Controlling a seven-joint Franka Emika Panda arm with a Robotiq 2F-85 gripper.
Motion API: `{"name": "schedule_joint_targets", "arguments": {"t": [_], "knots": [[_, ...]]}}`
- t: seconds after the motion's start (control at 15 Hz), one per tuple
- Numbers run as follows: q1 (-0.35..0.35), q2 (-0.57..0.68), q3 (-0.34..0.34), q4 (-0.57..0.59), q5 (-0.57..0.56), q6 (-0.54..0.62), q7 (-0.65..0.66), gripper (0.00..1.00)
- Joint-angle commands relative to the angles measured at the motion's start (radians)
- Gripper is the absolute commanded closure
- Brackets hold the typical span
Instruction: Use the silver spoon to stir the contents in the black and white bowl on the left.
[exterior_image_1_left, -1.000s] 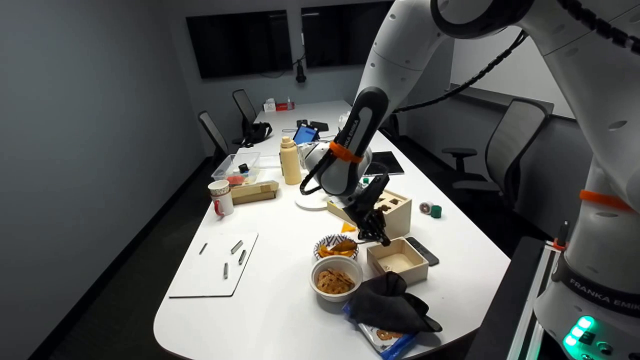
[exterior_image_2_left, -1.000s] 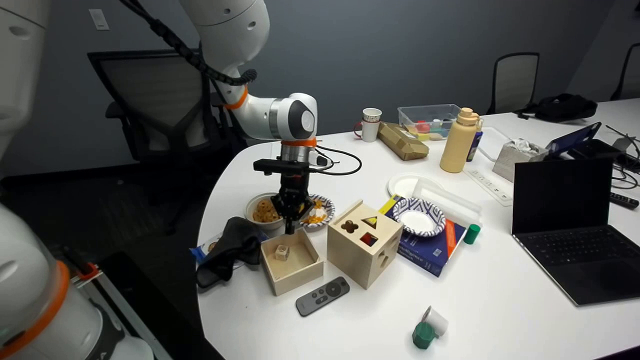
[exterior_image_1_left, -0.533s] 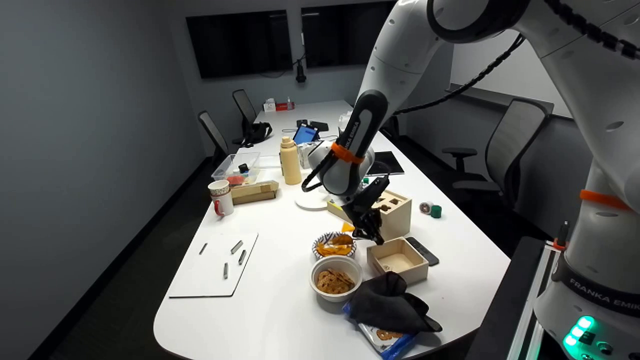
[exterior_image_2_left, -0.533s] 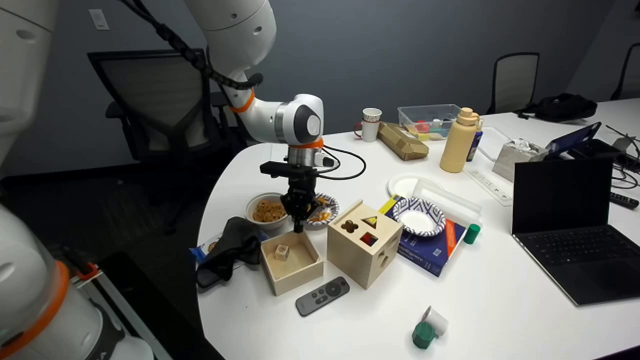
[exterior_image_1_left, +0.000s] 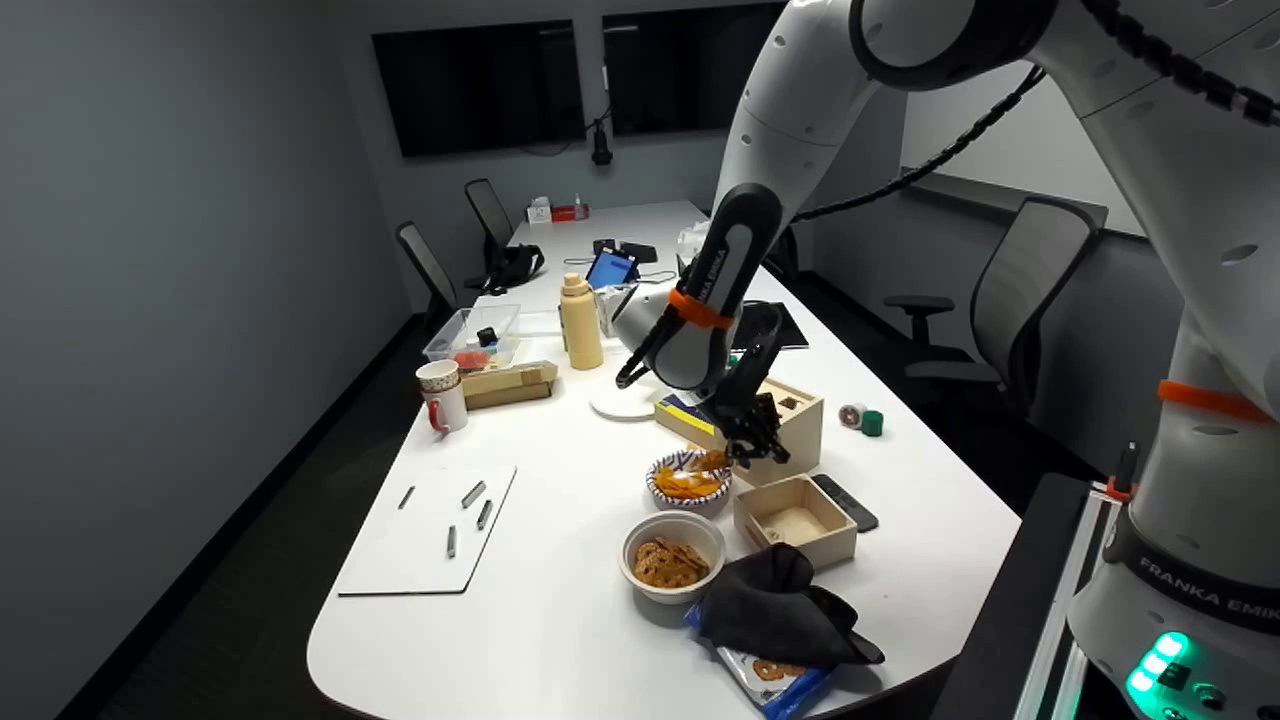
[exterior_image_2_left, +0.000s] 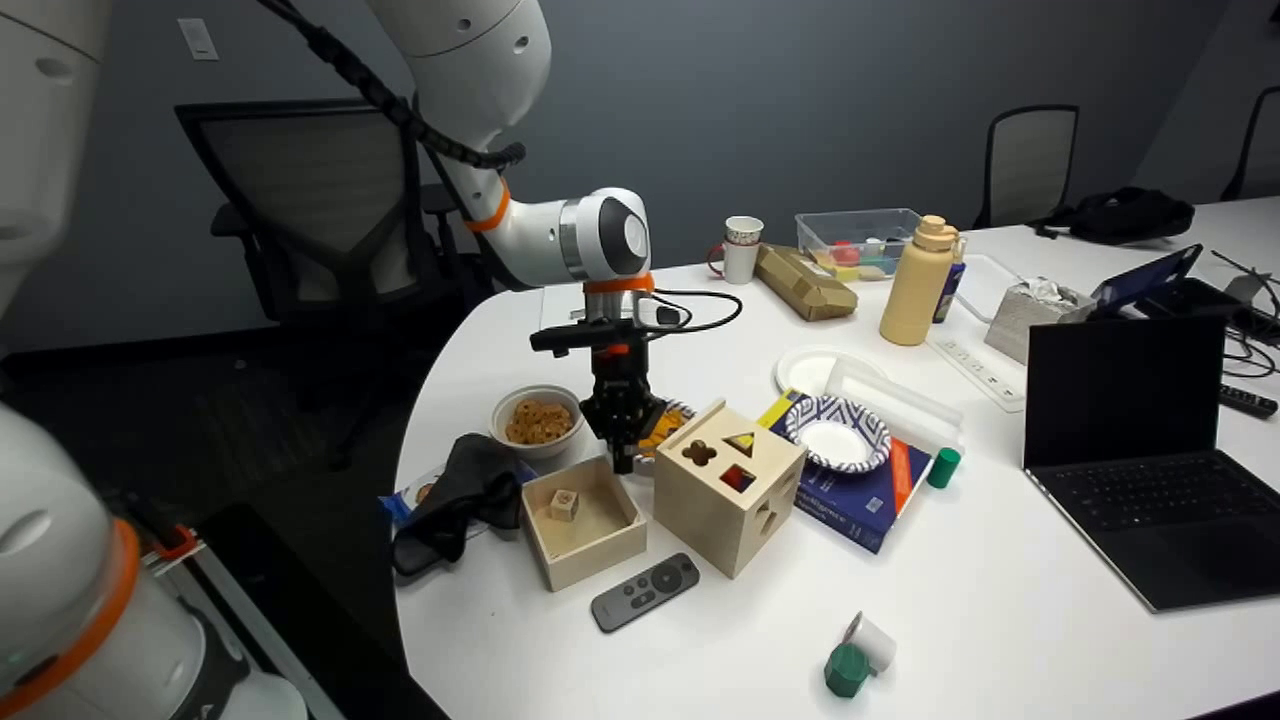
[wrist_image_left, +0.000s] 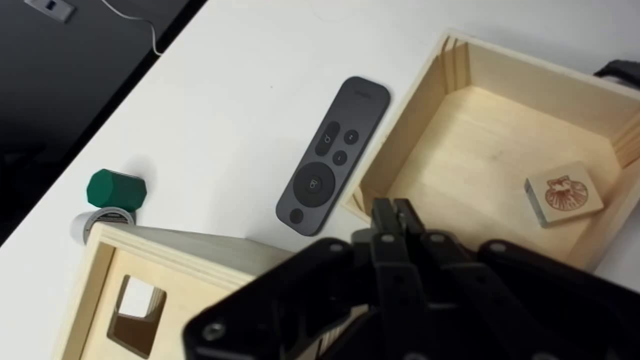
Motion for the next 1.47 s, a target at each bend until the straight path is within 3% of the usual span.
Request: {"name": "schedule_joint_targets", "arguments": {"t": [0.0, 0.33, 0.93, 1.2, 1.4], "knots": [[0.002, 0.028, 0.026, 0.054, -0.006, -0.131, -0.037, 0.99], [-0.04, 0.043, 0.079, 0.092, 0.049, -0.205, -0.157, 0.99], [-0.121, 0.065, 0.102, 0.12, 0.222, -0.123, -0.217, 0.99], [-0.106, 0.062, 0.066, 0.109, 0.184, -0.03, -0.161, 0.99], [-0.08, 0.05, 0.033, 0.108, 0.126, -0.038, -0.119, 0.99]]}}
